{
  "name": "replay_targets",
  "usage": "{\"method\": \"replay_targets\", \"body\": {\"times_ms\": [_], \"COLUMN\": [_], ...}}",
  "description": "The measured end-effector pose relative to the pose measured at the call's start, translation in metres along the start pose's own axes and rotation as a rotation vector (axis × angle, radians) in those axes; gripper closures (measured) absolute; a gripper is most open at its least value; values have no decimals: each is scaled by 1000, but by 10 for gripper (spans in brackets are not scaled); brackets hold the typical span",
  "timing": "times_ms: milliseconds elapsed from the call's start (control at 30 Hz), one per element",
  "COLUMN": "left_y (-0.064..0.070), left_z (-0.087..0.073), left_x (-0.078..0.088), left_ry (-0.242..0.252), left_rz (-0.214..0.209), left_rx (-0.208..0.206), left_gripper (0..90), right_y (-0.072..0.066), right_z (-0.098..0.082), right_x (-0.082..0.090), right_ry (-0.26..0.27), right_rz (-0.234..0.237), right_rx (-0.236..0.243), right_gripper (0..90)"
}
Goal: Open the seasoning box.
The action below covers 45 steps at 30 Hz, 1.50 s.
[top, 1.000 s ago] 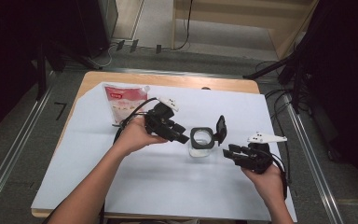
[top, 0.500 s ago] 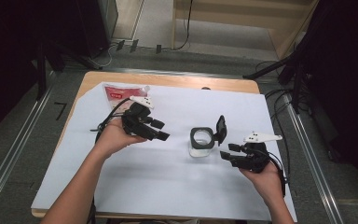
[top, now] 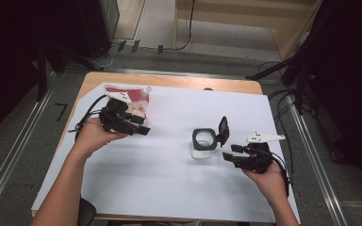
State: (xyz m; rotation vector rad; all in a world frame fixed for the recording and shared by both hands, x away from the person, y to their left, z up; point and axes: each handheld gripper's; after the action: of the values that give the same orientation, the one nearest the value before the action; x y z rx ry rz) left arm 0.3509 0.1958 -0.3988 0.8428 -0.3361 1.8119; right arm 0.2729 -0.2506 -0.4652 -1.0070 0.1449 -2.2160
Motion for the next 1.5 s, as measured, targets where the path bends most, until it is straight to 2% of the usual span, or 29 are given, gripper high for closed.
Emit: {"method": "replay_targets", "body": {"times_ms": [300, 733, 767, 833, 967, 1067, 1167, 1333, 1400, 1500], "left_y": [-9, -26, -28, -30, -36, -42, -49, -57, -60, -64], "left_z": [-18, -45, -47, -50, -57, -63, -70, -72, -70, -67], "left_x": [25, 55, 57, 61, 67, 72, 76, 77, 78, 78], "left_ry": [25, 61, 60, 83, 72, 66, 71, 90, 90, 101], "left_rz": [56, 135, 128, 143, 166, 201, 208, 226, 257, 256], "left_rx": [36, 125, 135, 149, 172, 190, 207, 200, 158, 150], "left_gripper": [416, 423, 446, 450, 435, 429, 409, 364, 337, 330], "right_y": [1, -3, -3, -3, -2, -4, -5, -5, -5, -4], "right_z": [2, 7, 7, 6, 7, 6, 5, 3, 3, 2], "right_x": [3, -7, -6, -6, -7, -6, -7, -5, -5, -6], "right_ry": [4, -23, -23, -22, -26, -23, -28, -28, -27, -33], "right_rz": [5, 13, 12, 14, 10, 10, 6, 1, 1, -3], "right_rx": [5, 33, 36, 38, 29, 35, 36, 32, 30, 28], "right_gripper": [492, 500, 505, 507, 506, 506, 506, 506, 506, 507]}}
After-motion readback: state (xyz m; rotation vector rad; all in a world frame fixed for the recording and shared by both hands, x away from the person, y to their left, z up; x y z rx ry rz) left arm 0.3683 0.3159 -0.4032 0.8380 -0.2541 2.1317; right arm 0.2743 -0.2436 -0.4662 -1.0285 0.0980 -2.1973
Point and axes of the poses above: each handheld gripper's, and its own axes: x roughly backward along the jaws, z roughly out of its top, y roughly to its right, and after that the axes turned 10 degrees about -x, right-handed
